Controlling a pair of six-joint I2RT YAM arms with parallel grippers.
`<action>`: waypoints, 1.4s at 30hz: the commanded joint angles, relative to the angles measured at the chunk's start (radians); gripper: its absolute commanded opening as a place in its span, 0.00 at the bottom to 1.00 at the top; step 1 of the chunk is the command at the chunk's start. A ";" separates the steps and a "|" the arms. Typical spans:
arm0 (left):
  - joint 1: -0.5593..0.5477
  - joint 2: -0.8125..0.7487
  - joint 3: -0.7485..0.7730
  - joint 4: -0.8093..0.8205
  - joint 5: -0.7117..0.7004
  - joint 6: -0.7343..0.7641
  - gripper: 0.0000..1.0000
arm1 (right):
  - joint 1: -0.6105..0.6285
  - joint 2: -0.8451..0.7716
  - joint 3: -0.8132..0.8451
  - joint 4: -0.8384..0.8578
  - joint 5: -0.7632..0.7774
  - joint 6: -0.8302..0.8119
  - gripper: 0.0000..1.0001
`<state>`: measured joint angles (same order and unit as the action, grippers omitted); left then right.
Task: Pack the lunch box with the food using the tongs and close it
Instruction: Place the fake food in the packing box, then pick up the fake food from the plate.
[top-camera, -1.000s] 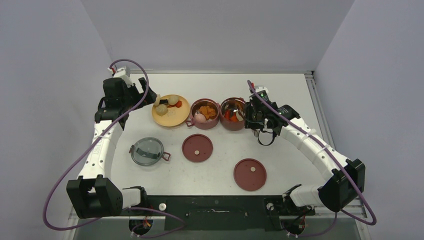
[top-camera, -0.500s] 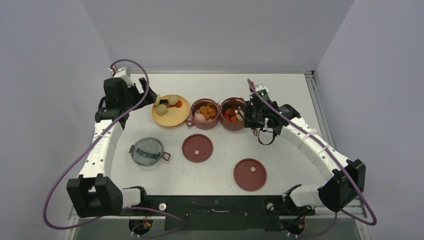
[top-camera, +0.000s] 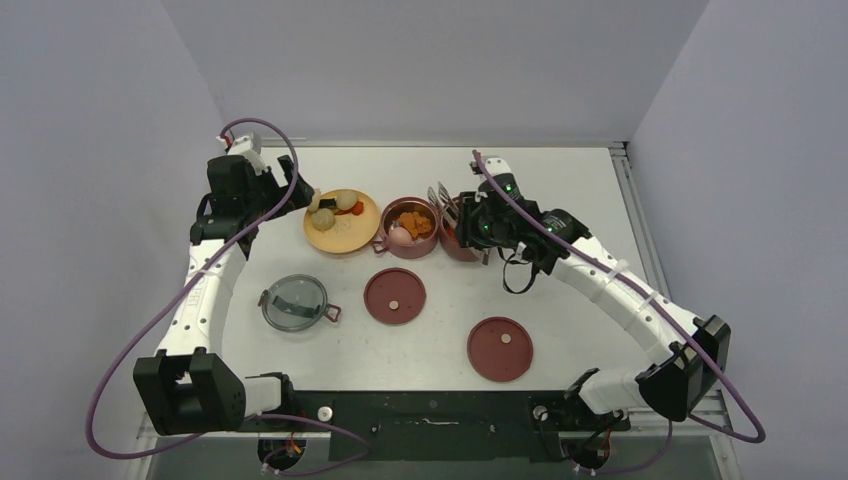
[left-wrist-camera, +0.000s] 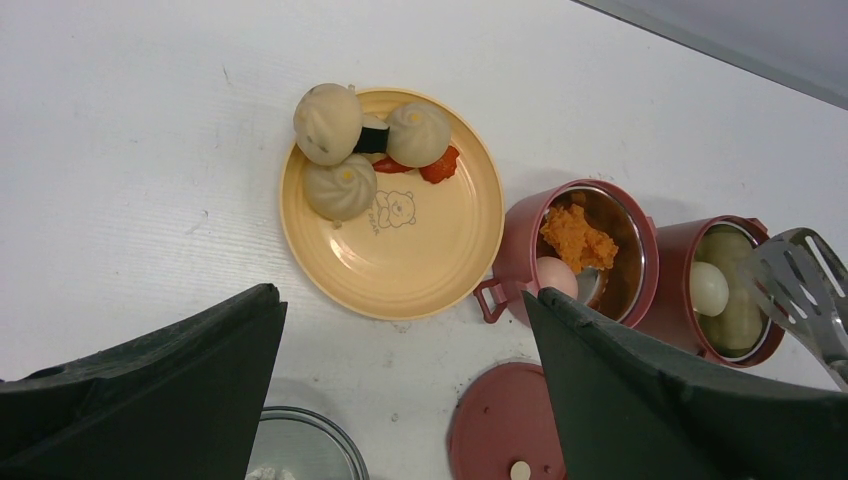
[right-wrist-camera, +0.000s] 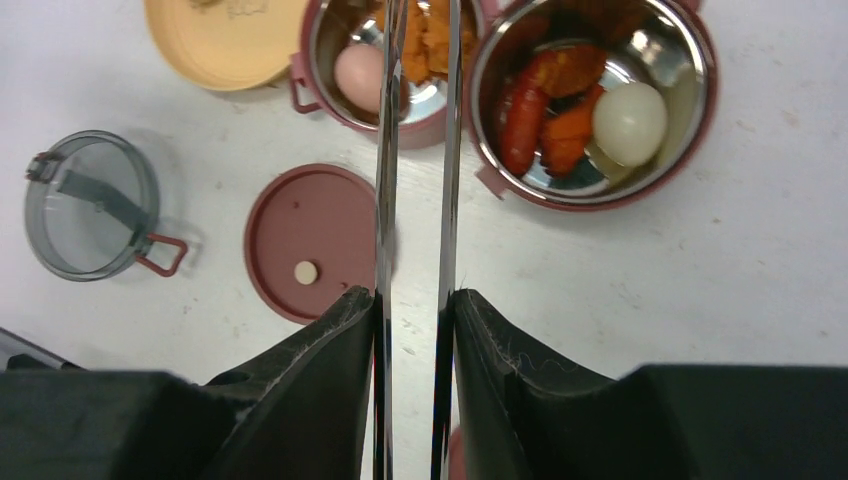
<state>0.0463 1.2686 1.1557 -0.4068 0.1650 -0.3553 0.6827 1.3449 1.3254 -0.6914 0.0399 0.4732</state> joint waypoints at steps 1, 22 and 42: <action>-0.003 -0.020 0.007 0.050 -0.002 0.004 0.97 | 0.057 0.098 0.046 0.186 -0.045 0.033 0.33; 0.000 -0.029 0.012 0.045 0.005 0.007 0.97 | 0.112 0.575 0.315 0.446 -0.186 0.081 0.41; 0.004 -0.032 0.012 0.048 0.016 0.003 0.97 | 0.091 0.744 0.454 0.446 -0.132 0.066 0.43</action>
<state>0.0467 1.2655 1.1557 -0.4068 0.1658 -0.3553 0.7860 2.0796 1.7088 -0.2935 -0.1143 0.5430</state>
